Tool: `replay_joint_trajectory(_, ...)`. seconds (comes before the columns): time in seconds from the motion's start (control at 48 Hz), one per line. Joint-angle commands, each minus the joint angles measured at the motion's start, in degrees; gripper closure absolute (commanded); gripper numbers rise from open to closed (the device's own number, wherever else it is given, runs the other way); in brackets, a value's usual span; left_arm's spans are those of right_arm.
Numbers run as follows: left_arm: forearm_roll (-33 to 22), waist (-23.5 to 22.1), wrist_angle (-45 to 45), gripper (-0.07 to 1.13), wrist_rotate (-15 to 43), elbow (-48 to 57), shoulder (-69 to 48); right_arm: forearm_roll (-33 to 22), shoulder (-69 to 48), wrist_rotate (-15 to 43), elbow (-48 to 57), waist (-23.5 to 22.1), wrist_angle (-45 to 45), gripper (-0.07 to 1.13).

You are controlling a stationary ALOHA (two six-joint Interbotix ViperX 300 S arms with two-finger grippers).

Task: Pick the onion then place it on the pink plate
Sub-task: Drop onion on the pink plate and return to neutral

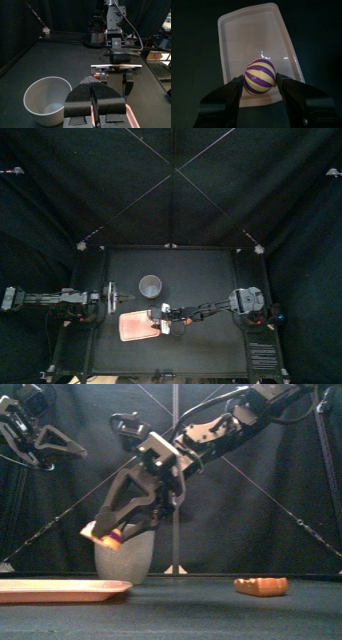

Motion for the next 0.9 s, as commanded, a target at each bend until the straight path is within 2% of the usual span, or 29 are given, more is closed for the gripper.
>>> replay_joint_trajectory(0.021,0.0,0.18,-0.53,0.83,0.18,-0.62,0.09,-0.97,0.88,-0.09,-5.54,-0.09,1.49,0.2)
replay_joint_trajectory(0.208,0.0,0.35,-0.53,0.83,0.18,-0.35,0.09,-1.58,4.83,0.0,-11.43,-0.09,4.04,0.06)
replay_joint_trajectory(0.479,-0.09,0.35,-0.53,0.83,0.0,0.44,0.09,-3.08,4.66,0.0,-13.62,-0.26,6.94,0.05)
replay_joint_trajectory(0.708,-0.09,0.35,-0.53,0.83,0.0,0.53,0.09,-3.78,-2.29,-0.09,-6.59,-1.23,5.8,0.05)
replay_joint_trajectory(0.896,-0.09,0.7,-0.53,0.83,0.09,0.53,0.0,-4.04,-9.93,-0.09,2.9,-2.46,-1.32,0.05)
